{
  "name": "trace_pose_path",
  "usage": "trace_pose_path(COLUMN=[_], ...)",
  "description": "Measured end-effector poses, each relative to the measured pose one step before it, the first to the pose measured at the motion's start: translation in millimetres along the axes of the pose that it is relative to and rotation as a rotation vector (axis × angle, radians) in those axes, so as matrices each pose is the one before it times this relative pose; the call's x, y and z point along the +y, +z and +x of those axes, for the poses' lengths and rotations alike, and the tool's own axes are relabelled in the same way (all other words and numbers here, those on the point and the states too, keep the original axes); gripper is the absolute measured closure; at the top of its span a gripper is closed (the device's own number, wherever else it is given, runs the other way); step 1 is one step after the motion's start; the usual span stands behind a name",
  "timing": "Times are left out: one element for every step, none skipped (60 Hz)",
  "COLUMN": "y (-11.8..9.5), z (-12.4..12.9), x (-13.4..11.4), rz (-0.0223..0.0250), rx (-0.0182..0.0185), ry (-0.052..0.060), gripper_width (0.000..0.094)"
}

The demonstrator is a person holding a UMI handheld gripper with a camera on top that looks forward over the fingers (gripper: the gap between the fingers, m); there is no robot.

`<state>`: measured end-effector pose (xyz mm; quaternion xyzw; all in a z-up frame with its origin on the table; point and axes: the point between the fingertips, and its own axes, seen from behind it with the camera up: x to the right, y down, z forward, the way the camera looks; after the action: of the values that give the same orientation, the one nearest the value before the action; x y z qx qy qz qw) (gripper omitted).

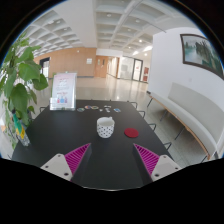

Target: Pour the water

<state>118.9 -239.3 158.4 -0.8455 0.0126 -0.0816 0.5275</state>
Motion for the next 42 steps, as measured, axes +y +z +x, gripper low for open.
trace_pose_path(y=[-2.6, 0.01, -0.12, -0.32, -0.15, -0.37, -0.48, -0.26, -0.56, 1.07, -0.88, -0.66, -0.73, -1.8, -1.63, -1.19, -1.86, -2.16, -1.99, -1.48, -2.22, -1.96, -2.1, -2.28, -1.3, -1.13, -1.52, -1.38, -0.99, -0.65, -0.48, -2.61, -0.7, -1.03, -0.48, 0.33, 0.97, 1.37, 1.88, 2.25, 2.77, 2.48], z=[-26.33, -0.32, -0.76, -0.65, -0.76, -0.54, -1.14, -0.8, -1.46, 3.48, -1.88, -2.1, -2.51, -2.7, -2.72, -2.62, -2.76, -2.85, -3.95, -4.57, -4.66, -4.98, -5.48, -6.35, -6.75, -7.02, -8.12, -8.89, -9.39, -9.41, -10.46, 4.18, -11.17, -12.08, -12.6, -13.05, -12.0, -11.42, -10.91, -11.27, -11.28, -11.07], x=[1.41, 0.94, 1.07, 1.16, 1.55, 1.6, 1.59, 2.17, 2.42, 1.16, 1.97, 2.26, 1.88, 1.17, 1.24, 1.65, 2.0, 1.86, 2.14, 1.93, 2.19, 2.44, 2.67, 2.81, 2.71, 2.67, 2.39, 2.31, 1.7, 1.61, 1.69, 3.37, 1.7, 1.43, 1.36, 1.05, 0.41, 0.23, -0.58, -0.44, -0.65, -1.08], rz=[-0.00043, -0.00088, -0.00062, -0.00024, -0.00007, -0.00021, -0.00048, -0.00155, -0.0022, -0.00361, -0.00325, -0.00245, -0.00046, 0.00095, 0.00007, -0.00149, -0.00256, -0.00188, -0.00118, -0.00011, 0.00105, 0.00187, 0.00165, 0.00072, -0.00036, -0.00114, -0.00074, -0.00006, 0.00055, 0.00058, 0.00029, 0.00115, 0.0004, 0.00072, 0.00067, 0.00073, 0.00112, 0.00137, 0.00149, 0.00196, 0.00252, 0.00273], rx=[0.00471, 0.00071, 0.0001, 0.00084, 0.00149, 0.00254, 0.00295, 0.00324, 0.00254, 0.00164, 0.0014, 0.00036, -0.00059, -0.00146, -0.00166, -0.00164, -0.00215, -0.00386, -0.00563, -0.00723, -0.00829, -0.00846, -0.00898, -0.00915, -0.00981, -0.01125, -0.01346, -0.01434, -0.01417, -0.01503, -0.01594, -0.02075, -0.01841, -0.02004, -0.02039, -0.02045, -0.01902, -0.0177, -0.01514, -0.01693, -0.01587, -0.01491], ry=[0.0024, 0.0003, -0.0008, -0.0019, -0.0025, -0.0027, -0.0026, -0.0036, -0.0048, -0.0043, -0.0046, -0.0044, -0.0031, -0.0024, -0.0018, -0.0015, -0.0014, -0.0017, -0.0017, -0.0017, -0.001, -0.0003, 0.0002, 0.0001, -0.0002, -0.0008, -0.0007, -0.0011, -0.0011, -0.0012, -0.0019, -0.0035, -0.0034, -0.0042, -0.0051, -0.006, -0.0073, -0.0075, -0.0075, -0.0087, -0.0083, -0.0078], gripper_width=[0.0077, 0.0078, 0.0076, 0.0078, 0.0077, 0.008, 0.0078, 0.0078, 0.0081, 0.0081, 0.0081, 0.0081, 0.0081, 0.008, 0.008, 0.0082, 0.0082, 0.008, 0.0079, 0.0081, 0.008, 0.0078, 0.0079, 0.0079, 0.0079, 0.0079, 0.008, 0.0077, 0.0078, 0.008, 0.0081, 0.0081, 0.008, 0.0079, 0.0078, 0.0079, 0.0077, 0.0075, 0.0076, 0.0075, 0.0074, 0.0076])
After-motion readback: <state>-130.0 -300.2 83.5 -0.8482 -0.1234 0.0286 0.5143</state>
